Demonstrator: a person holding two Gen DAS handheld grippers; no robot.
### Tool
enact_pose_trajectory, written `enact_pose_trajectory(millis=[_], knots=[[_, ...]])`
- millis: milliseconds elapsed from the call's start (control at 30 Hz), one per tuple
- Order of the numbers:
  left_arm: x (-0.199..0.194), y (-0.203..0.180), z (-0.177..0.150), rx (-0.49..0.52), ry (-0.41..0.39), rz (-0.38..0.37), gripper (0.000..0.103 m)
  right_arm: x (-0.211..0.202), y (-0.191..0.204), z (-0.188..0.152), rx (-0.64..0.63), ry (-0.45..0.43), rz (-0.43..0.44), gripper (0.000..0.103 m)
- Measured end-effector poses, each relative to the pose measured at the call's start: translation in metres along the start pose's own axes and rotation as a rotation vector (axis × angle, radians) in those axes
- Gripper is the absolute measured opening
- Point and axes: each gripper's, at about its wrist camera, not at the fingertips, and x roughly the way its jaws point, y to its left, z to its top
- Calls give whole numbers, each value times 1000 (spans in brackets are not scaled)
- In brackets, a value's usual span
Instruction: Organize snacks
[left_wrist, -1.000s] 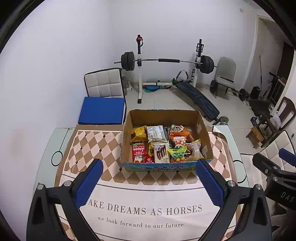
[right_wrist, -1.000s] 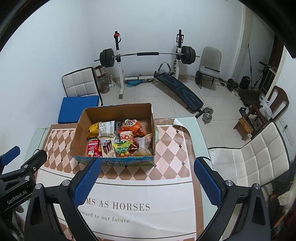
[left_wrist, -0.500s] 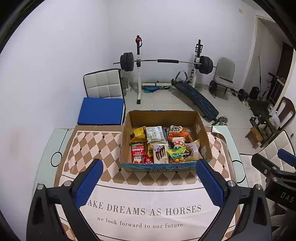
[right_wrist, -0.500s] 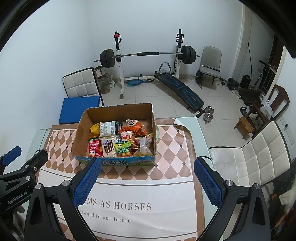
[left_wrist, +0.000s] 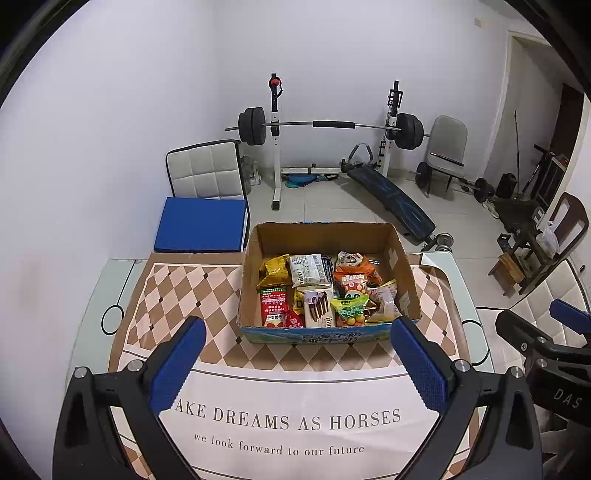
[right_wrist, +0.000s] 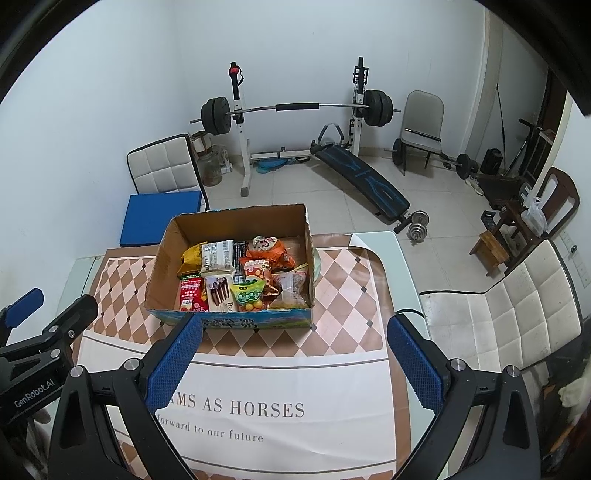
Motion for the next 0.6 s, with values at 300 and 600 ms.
enact_pose_trajectory(millis=[300,600], knots=[[0,0,-1,-4,2,0,103,-1,2,0,3,-8,-2,102],[0,0,-3,-1,-1,1,103,-2,3,0,6,-9,-1,102]])
